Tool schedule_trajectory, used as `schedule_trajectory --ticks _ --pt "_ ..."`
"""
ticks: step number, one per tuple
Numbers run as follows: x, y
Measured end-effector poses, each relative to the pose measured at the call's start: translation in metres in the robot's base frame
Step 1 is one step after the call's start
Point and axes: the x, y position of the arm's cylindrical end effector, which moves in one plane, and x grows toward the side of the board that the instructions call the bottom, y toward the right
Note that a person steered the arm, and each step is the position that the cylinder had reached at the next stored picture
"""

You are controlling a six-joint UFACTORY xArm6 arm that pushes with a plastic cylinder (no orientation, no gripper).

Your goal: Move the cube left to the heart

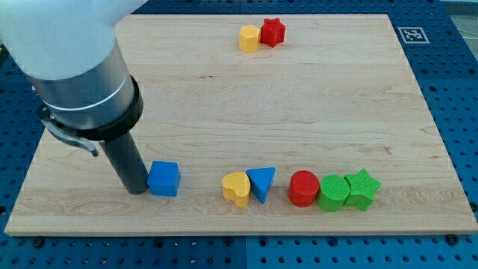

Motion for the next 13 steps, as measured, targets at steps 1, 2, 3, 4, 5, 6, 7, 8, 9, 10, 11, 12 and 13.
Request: schedule_trajectory --ticks 1,2,3,4,5,6,7,8,9,10,11,12,13 --pt "-0.025 -0.012" --pt "-0.022 0.008" --pt "-0.01 0.029" --pt "-0.008 0.027" --pt "-0.003 -0.009" --pt "0.017 -0.008" --pt "0.018 0.026" --pt "0.018 0.051" --pt "0.018 0.062" --pt "0.01 0.048" --pt "-0.05 0.005" --pt "-0.138 -0.006" --pt "-0.224 -0.004"
